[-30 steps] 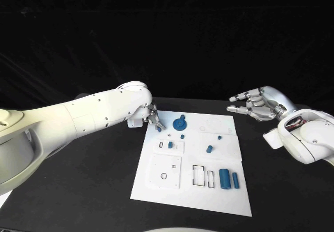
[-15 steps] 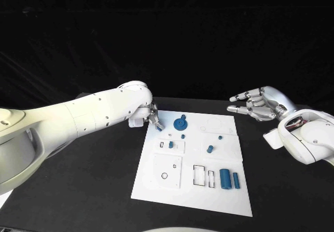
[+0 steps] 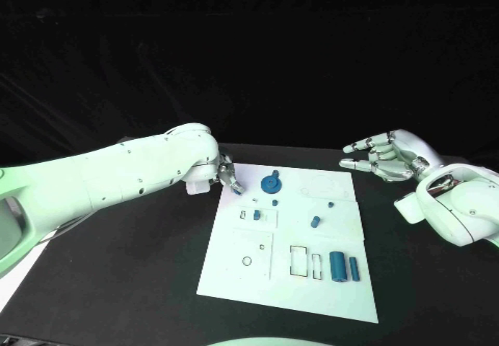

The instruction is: Assemble the parts on the task board

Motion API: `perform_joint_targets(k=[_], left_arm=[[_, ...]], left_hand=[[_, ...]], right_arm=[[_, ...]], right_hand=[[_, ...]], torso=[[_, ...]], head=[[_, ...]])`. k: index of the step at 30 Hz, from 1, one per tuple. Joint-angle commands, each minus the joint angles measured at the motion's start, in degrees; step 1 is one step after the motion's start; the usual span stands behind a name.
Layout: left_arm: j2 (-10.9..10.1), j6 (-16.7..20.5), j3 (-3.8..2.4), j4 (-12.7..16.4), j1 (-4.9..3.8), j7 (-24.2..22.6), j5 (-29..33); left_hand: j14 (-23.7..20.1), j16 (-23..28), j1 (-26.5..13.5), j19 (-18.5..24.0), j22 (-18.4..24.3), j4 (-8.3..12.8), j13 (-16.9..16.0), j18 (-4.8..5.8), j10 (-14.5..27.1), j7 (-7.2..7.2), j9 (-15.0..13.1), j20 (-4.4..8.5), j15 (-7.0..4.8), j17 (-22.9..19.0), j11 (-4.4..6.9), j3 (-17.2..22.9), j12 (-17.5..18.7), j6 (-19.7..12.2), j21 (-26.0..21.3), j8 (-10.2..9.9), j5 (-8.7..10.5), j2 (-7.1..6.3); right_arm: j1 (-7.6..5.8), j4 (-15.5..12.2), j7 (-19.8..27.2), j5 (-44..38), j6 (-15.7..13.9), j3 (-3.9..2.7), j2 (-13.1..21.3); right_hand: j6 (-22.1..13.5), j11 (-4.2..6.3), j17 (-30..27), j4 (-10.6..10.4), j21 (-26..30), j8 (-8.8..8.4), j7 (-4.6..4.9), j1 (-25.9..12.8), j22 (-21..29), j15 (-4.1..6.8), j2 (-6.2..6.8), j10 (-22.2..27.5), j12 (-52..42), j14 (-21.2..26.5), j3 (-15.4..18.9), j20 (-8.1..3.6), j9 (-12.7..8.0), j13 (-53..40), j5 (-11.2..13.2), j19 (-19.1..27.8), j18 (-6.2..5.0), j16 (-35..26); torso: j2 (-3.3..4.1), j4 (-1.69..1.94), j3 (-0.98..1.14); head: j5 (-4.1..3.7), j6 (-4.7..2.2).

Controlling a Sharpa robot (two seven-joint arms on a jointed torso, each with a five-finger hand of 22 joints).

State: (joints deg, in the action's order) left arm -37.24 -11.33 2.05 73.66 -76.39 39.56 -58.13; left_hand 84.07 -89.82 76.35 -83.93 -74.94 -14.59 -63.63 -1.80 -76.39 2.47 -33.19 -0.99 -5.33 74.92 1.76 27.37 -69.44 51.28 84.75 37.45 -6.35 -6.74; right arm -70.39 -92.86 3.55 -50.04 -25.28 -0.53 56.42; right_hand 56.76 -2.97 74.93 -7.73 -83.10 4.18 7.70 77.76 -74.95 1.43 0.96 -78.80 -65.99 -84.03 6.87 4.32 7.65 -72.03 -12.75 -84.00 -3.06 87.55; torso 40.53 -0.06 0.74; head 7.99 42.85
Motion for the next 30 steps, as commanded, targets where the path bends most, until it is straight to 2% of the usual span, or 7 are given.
perform_joint_targets(k=[1, 5, 8, 17, 20, 25, 30], left_arm=[[-1.7, 4.1, -0.10, 3.4, -0.03, -0.6, 0.6], [-3.8, 6.7, -0.10, 7.1, 0.00, -0.3, 0.5], [-5.1, 8.9, -0.03, 9.5, 0.24, 0.1, -0.3], [-7.3, 13.5, 0.15, 14.2, 2.12, 0.9, -2.5], [-7.4, 13.6, 0.18, 15.1, 3.03, 1.0, -3.1], [-7.1, 12.7, 0.19, 15.2, 3.83, 1.0, -3.3], [-6.9, 10.8, 0.19, 14.9, 4.36, 1.2, -3.4]], left_hand=[[5.9, -0.2, -0.6, -3.8, -9.2, 6.3, -0.1, 0.19, -0.6, -0.19, -0.2, 0.01, 0.14, 15.1, 0.11, 7.1, -0.3, -0.1, -0.1, 0.4, -0.21, -0.36], [5.9, -0.2, -0.7, -3.9, -9.2, 7.2, -0.2, 0.20, -0.7, -0.22, -0.4, 0.08, 0.09, 15.1, 0.10, 8.5, -0.4, -0.2, -0.1, 0.5, -0.19, -1.45], [5.9, -0.2, -0.8, -3.9, -9.4, 7.7, -0.5, 0.24, -1.0, -0.20, -0.4, 0.11, 0.10, 15.1, 0.16, 9.5, -0.7, -0.1, 0.0, 0.6, -0.22, -2.10], [5.9, -0.2, -1.2, -4.1, -9.7, 8.2, -0.7, 0.33, -1.3, -0.20, -0.4, 0.14, 0.07, 15.1, 0.20, 10.9, -0.9, 0.2, 0.3, 0.7, -0.30, -2.69], [5.9, -0.2, -1.3, -4.1, -9.7, 8.2, -0.7, 0.33, -1.3, -0.20, -0.4, 0.14, 0.06, 15.1, 0.20, 11.1, -0.9, 0.2, 0.3, 0.7, -0.30, -2.75], [5.9, -0.2, -1.4, -4.1, -9.8, 8.3, -0.7, 0.33, -1.4, -0.20, -0.4, 0.14, 0.05, 15.1, 0.21, 11.3, -0.9, 0.2, 0.3, 0.8, -0.29, -2.79], [5.9, -0.2, -1.4, -4.1, -9.8, 8.4, -0.9, 0.34, -1.5, -0.20, -0.4, 0.15, 0.04, 15.1, 0.22, 11.5, -1.0, 0.3, 0.3, 0.8, -0.29, -2.88]], right_arm=[[0.07, 0.1, 0.3, -0.2, 1.5, 0.00, -0.2], [0.15, 0.2, 0.3, -0.2, 1.6, 0.01, -0.5], [0.25, 0.3, 0.3, -0.2, 1.7, 0.02, -0.7], [0.38, 0.4, 0.2, -0.3, 1.6, 0.03, -1.3], [0.40, 0.5, 0.3, -0.3, 1.6, 0.03, -1.5], [0.46, 0.5, 0.4, -0.3, 1.6, 0.03, -1.6], [0.52, 0.6, 0.4, -0.3, 1.7, 0.03, -1.8]], right_hand=[[0.5, 0.23, 10.7, 0.1, 0.4, -0.01, 0.04, 0.5, -1.2, 0.09, -0.24, 0.2, 0.2, -5.0, 0.3, 0.12, 0.1, 0.2, 0.3, 0.1, 0.07, -0.4], [0.5, 0.25, 10.7, 0.6, 0.4, -0.01, 0.04, 1.3, -1.1, 0.11, -0.25, 0.3, 0.4, -4.9, 0.3, 0.10, 0.1, 0.3, 0.5, 0.1, 0.06, -0.4], [0.5, 0.26, 10.7, 0.6, 0.4, -0.01, 0.04, 1.3, -1.1, 0.11, -0.24, 0.3, 0.4, -4.9, 0.3, 0.10, 0.1, 0.3, 0.5, 0.1, 0.07, -0.4], [0.5, 0.25, 10.6, 0.7, 0.5, -0.01, 0.03, 1.5, -1.1, 0.11, -0.25, 0.3, 0.5, -4.9, 0.3, 0.10, 0.1, 0.4, 0.5, 0.1, 0.05, -0.5], [0.5, 0.25, 10.6, 0.7, 0.5, -0.01, 0.04, 1.4, -1.1, 0.11, -0.25, 0.3, 0.5, -4.9, 0.3, 0.10, 0.1, 0.4, 0.5, 0.1, 0.05, -0.5], [0.5, 0.25, 10.6, 0.7, 0.5, -0.01, 0.04, 1.4, -1.1, 0.11, -0.25, 0.3, 0.5, -4.9, 0.3, 0.10, 0.1, 0.4, 0.5, 0.1, 0.05, -0.5], [0.5, 0.25, 10.6, 0.7, 0.5, -0.01, 0.04, 1.4, -1.1, 0.11, -0.25, 0.3, 0.5, -4.9, 0.3, 0.10, 0.1, 0.4, 0.5, 0.1, 0.05, -0.5]], torso=[[-0.07, 0.21, 0.09], [-0.03, 0.25, 0.13], [-0.04, 0.08, 0.10], [-0.01, 0.13, 0.06], [-0.03, 0.12, 0.05], [0.04, 0.11, 0.02], [-0.03, 0.06, 0.11]], head=[[0.16, 0.10], [0.32, 0.11], [0.48, 0.21], [0.27, 0.21], [0.31, 0.42], [0.15, 0.59], [0.17, 0.74]])
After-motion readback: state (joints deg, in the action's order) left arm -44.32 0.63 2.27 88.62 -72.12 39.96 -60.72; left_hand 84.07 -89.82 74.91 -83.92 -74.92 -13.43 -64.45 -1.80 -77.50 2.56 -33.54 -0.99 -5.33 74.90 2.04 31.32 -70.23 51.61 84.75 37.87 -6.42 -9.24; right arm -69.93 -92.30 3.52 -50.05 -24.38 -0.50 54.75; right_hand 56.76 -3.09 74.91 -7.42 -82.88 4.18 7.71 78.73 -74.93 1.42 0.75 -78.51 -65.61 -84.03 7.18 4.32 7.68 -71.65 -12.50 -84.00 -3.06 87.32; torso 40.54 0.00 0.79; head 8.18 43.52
